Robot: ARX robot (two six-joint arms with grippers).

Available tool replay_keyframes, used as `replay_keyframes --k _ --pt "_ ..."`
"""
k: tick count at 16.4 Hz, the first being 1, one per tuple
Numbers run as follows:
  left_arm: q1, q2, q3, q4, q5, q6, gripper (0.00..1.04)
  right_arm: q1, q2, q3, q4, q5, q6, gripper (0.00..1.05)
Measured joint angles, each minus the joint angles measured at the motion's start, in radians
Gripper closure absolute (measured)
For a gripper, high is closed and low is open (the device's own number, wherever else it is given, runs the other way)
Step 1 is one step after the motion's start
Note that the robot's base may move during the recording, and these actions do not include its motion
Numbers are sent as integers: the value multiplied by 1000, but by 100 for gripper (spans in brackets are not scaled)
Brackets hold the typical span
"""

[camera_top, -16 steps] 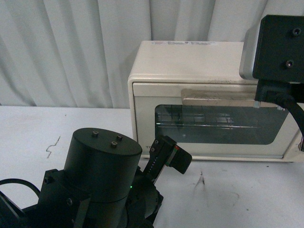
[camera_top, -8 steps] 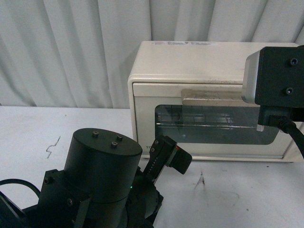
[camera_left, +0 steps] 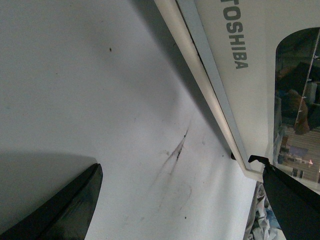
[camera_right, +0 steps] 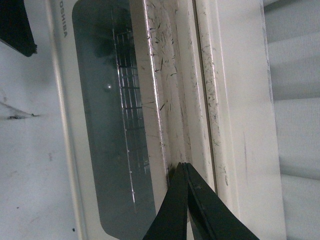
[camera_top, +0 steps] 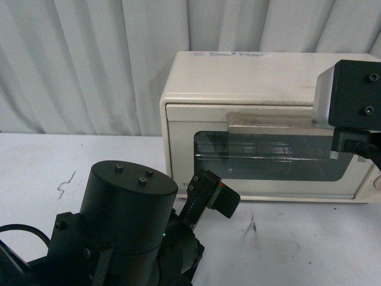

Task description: Open oven

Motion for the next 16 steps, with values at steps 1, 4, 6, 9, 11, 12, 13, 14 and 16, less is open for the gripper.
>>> replay_keyframes --k 1,4,6,9,11,12,13,14,16 --pt "0 0 0 0 0 0 7 -5 -8 0 -21 -11 26 103" --pt "0 0 0 -2 0 0 7 -6 -19 -4 -54 -20 71 103" --pt "0 0 -1 0 0 1 7 -6 -29 -8 -77 -35 98 103" --pt "1 -2 -5 0 -2 1 7 -5 -48 -20 -124 -63 143 103" --pt "2 -4 -9 1 -5 2 7 -5 -69 -33 -212 -125 216 103" --pt "3 -4 -10 4 -5 2 7 -5 -87 -35 -304 -175 302 103" --pt "3 -4 -13 8 -5 5 7 -5 -127 -35 -375 -243 404 103" --pt "3 -4 -19 16 -6 5 7 -5 -229 -24 -420 -361 534 103" --pt "3 -4 -24 21 -6 5 7 -14 -291 -8 -448 -426 614 103"
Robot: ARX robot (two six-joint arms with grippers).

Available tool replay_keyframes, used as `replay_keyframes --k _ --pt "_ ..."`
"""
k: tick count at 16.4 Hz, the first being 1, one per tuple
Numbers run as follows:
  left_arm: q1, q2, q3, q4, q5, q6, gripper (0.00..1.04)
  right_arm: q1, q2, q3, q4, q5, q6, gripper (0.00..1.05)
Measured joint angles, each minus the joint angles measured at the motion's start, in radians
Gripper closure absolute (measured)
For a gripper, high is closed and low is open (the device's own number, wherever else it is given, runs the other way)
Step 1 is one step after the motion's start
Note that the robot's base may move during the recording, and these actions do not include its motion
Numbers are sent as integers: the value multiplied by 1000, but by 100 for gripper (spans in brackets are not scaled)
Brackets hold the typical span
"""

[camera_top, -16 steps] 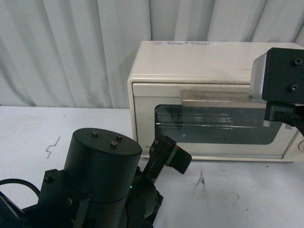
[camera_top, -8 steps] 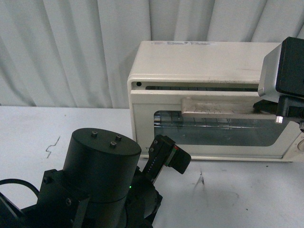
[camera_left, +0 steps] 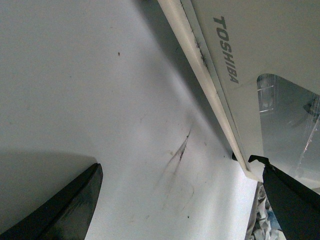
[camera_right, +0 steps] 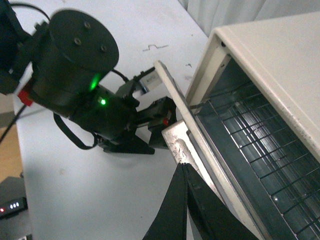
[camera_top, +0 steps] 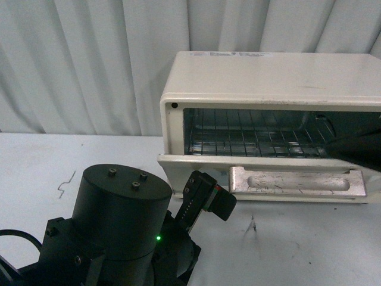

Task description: Open oven

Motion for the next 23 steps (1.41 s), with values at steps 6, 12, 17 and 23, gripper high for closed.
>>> replay_keyframes --k 6,12,17,23 --pt "3 0 -10 10 0 0 7 -24 -83 14 -3 -46 96 61" --pt "3 -1 -13 14 0 0 7 -24 -77 14 -5 -47 102 42" --pt "4 -4 -19 19 1 0 7 61 -190 -286 640 613 449 48" --pt "11 -9 -38 33 -3 0 7 -31 -363 -496 807 856 717 103"
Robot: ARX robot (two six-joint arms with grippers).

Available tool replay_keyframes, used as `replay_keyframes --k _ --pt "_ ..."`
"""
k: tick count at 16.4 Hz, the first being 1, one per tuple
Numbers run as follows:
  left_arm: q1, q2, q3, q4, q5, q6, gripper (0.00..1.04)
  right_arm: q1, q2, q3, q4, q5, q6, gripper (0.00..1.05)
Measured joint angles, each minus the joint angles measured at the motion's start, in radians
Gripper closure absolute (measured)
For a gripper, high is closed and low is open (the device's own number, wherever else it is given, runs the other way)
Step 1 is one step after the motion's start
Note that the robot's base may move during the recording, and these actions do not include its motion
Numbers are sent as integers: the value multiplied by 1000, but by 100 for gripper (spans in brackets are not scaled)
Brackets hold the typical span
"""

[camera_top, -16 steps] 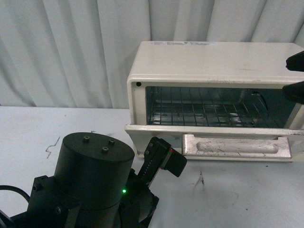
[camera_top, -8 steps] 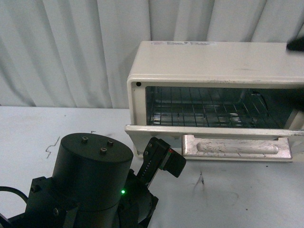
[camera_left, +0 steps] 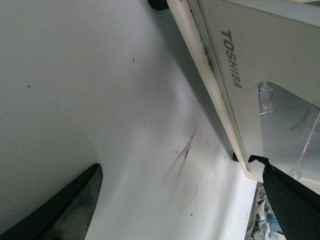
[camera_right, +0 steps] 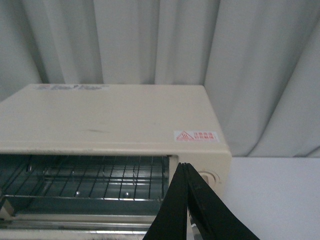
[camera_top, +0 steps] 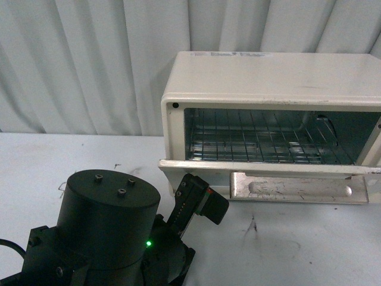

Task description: Open oven

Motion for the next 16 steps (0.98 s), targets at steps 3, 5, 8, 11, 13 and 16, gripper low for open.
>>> replay_keyframes --k 3,5,8,11,13,16 --pt "3 -2 -4 2 -2 0 7 -28 -92 -58 -28 -24 11 103" --pt "3 -4 -5 0 -1 0 7 -113 -156 -88 -63 -97 13 103" --pt "3 -8 -5 -8 -4 10 7 -111 -243 -125 -116 -106 14 103" --pt "2 -11 -5 -15 -5 15 7 -110 -332 -148 -179 -106 14 103" --pt "-2 -12 -5 -18 -11 19 7 -110 -365 -184 -148 -106 14 103" --pt "-3 -16 -5 -22 -12 22 7 -110 -450 -188 -242 -107 14 103"
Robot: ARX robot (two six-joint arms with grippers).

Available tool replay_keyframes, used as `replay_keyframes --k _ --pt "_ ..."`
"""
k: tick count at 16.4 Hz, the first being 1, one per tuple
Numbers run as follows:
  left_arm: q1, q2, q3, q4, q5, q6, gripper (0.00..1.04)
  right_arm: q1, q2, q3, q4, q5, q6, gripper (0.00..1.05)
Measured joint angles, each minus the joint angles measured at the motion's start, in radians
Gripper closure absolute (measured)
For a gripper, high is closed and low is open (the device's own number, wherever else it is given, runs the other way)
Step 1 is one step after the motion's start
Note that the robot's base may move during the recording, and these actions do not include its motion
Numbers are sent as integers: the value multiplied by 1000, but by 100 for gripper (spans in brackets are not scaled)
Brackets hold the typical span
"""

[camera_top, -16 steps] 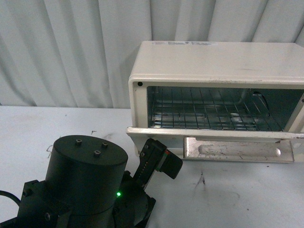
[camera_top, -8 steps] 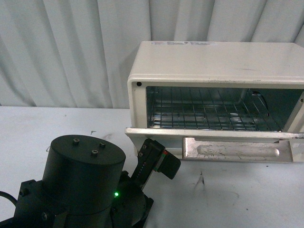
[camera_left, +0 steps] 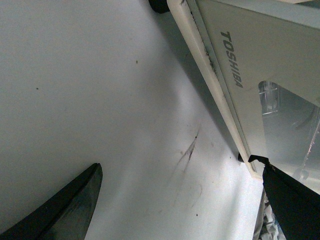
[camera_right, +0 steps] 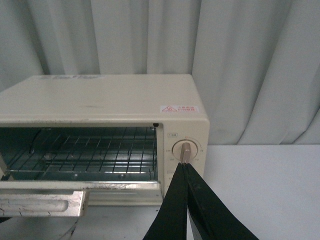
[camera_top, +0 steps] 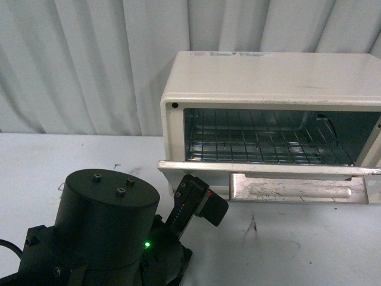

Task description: Open oven

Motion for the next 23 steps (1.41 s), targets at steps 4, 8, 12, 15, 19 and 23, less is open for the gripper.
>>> replay_keyframes --k 4,8,12,15,19,23 --pt "13 -22 -34 3 11 0 7 0 -105 0 -103 0 0 103" --pt "14 -22 -38 6 11 -1 7 0 -182 0 -179 0 0 103" --pt "11 -22 -38 6 10 -1 7 0 -235 0 -231 0 0 98" --pt "11 -22 -38 6 10 -2 7 0 -239 0 -231 0 0 68" --pt "10 -22 -37 6 8 -3 7 0 -239 0 -231 0 0 17" --pt "10 -22 -37 5 8 -6 7 0 -398 1 -434 0 0 41"
